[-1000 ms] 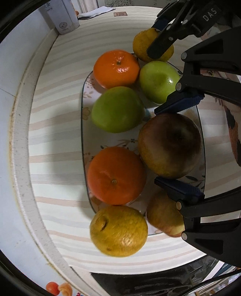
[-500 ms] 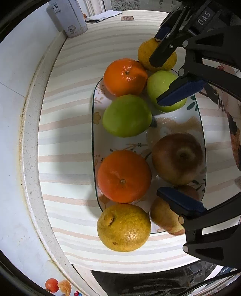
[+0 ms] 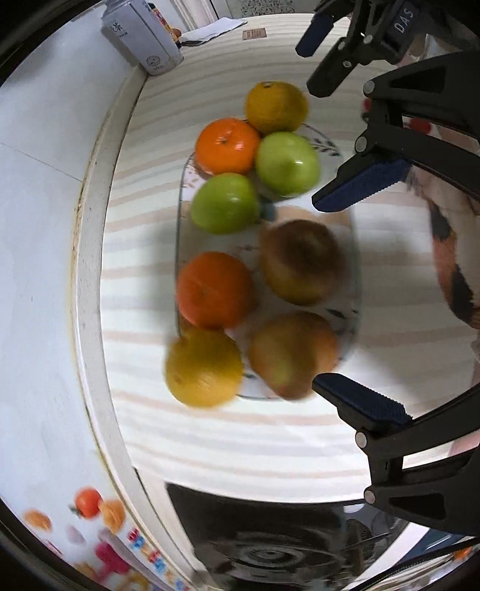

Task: Organize fruits
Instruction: 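Lower the lemon and brown fruit onto the plate and open both tools, then withdraw both tools from the plate toward the red cherry tomatoes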

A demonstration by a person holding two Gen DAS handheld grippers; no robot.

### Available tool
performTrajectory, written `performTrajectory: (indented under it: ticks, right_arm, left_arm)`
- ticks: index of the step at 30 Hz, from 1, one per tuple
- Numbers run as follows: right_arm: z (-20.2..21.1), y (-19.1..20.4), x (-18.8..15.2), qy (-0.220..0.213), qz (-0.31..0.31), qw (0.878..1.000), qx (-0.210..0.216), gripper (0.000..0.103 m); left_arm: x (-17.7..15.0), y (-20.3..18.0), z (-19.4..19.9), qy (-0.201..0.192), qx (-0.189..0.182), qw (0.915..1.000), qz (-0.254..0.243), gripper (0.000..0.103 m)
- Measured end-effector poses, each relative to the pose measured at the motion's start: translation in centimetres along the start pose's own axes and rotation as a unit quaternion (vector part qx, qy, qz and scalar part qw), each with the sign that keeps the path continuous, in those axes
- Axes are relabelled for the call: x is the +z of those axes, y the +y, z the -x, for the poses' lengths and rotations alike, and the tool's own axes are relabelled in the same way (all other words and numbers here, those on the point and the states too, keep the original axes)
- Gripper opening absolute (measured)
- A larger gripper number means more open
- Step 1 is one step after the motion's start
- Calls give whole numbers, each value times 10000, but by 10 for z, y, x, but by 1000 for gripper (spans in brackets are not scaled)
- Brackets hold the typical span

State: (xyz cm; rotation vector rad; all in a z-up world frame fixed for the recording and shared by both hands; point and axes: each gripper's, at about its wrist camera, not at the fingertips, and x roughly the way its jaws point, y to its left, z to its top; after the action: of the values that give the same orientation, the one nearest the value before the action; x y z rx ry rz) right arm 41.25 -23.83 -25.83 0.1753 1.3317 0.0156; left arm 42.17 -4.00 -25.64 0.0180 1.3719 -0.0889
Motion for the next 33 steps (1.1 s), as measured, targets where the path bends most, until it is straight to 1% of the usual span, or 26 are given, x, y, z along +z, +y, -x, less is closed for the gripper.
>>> performTrajectory:
  ticks: [2,3,5,7,11,17,18,24,29,33]
  right_arm:
    - [7,8,-11,-13,89,10000,-35,94]
    - [11,11,-16,-11,109,9999,-8,94]
    - [22,18,-27,-70,152,9999,-6,94]
    - [34,23,-36,-169,200,9997,-13,94]
    - [61,31,-53,-400,246,9989,4,94]
    - [110,34,-79,-794,317,9963,-34,94]
    - [120,35,-84,-884,320,9956,-37,94]
    - [167,39,-109,-1213,336,9920,17,94]
    - [200,46,-132,-1411,376,9892,95,94]
    - [219,49,-145,-1522,366,9875,180,94]
  left_arm:
    - [-18,7,11,-83,-31,9999,66,89]
    - [-18,6,8,-110,-17,9999,79,89]
    - [-30,10,15,-190,-2,9997,119,89]
    - [-43,11,26,-302,-5,9994,151,89]
    - [-56,6,50,-587,16,9982,128,89]
    - [-79,1,97,-1103,-124,9937,125,89]
    - [-81,1,101,-1104,-125,9937,122,89]
    - [-108,-2,142,-1483,-179,9887,77,89]
    - [-128,-1,171,-1681,-217,9855,74,89]
    - [-143,0,193,-1847,-229,9825,75,89]
